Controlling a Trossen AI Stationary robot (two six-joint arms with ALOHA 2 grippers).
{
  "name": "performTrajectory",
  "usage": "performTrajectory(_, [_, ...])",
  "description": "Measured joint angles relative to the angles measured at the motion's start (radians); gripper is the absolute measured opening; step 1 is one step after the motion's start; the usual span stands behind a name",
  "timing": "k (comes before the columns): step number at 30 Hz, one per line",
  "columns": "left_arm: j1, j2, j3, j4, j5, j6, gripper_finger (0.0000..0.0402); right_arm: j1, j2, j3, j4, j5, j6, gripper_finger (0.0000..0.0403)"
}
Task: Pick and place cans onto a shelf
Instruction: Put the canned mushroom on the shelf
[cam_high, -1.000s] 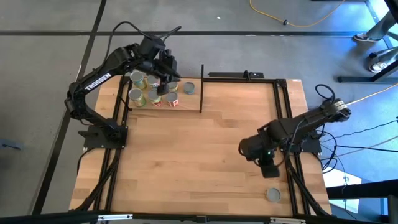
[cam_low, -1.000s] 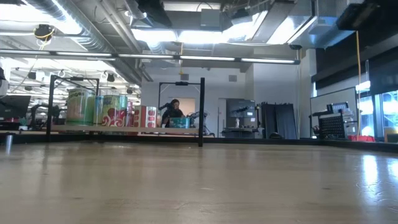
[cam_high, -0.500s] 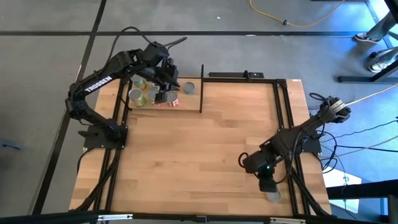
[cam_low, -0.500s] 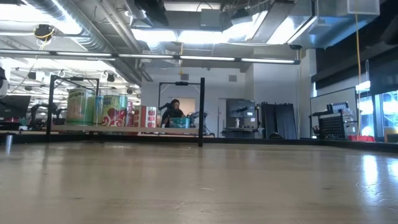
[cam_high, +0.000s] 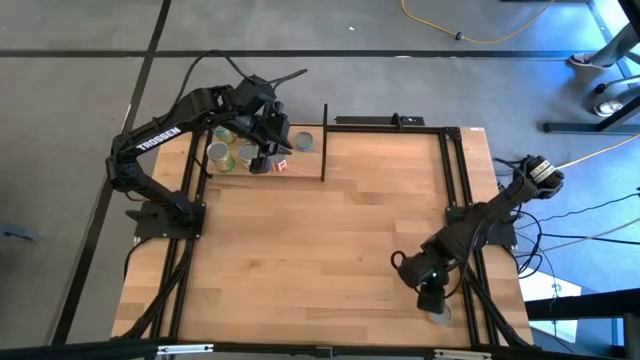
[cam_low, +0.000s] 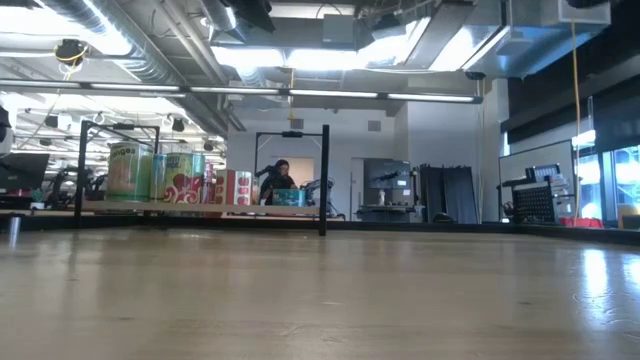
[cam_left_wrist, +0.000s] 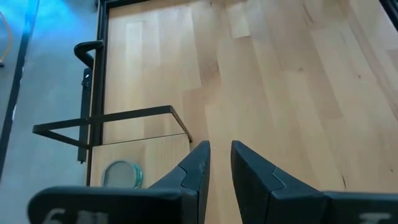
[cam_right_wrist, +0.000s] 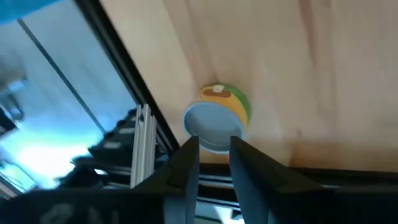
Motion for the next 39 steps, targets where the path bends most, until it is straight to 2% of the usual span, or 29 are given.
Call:
performTrajectory(6, [-0.005,0.0,0.0,0.0,-0.001,0.001,0.0059,0.071,0.0,-0.119,0.193,0.005,0.217,0.0089])
performTrajectory(12, [-0.004,0.0,0.0,0.0,-0.001,-0.001,0.0059,0.126,-0.001,-0.174,0.166,0.0,0.302,0.0089])
performTrajectory(32, [-0.004,0.0,0.0,0.001,-0.001,-0.021,0.0059,0.173,-0.003,-0.214,0.21,0.054,0.312,0.0089])
performTrajectory(39, [-0.004,0.0,0.0,0.001,-0.001,-0.02,0.0059,0.173,-0.003,-0.277,0.349,0.033,0.353,0.0089])
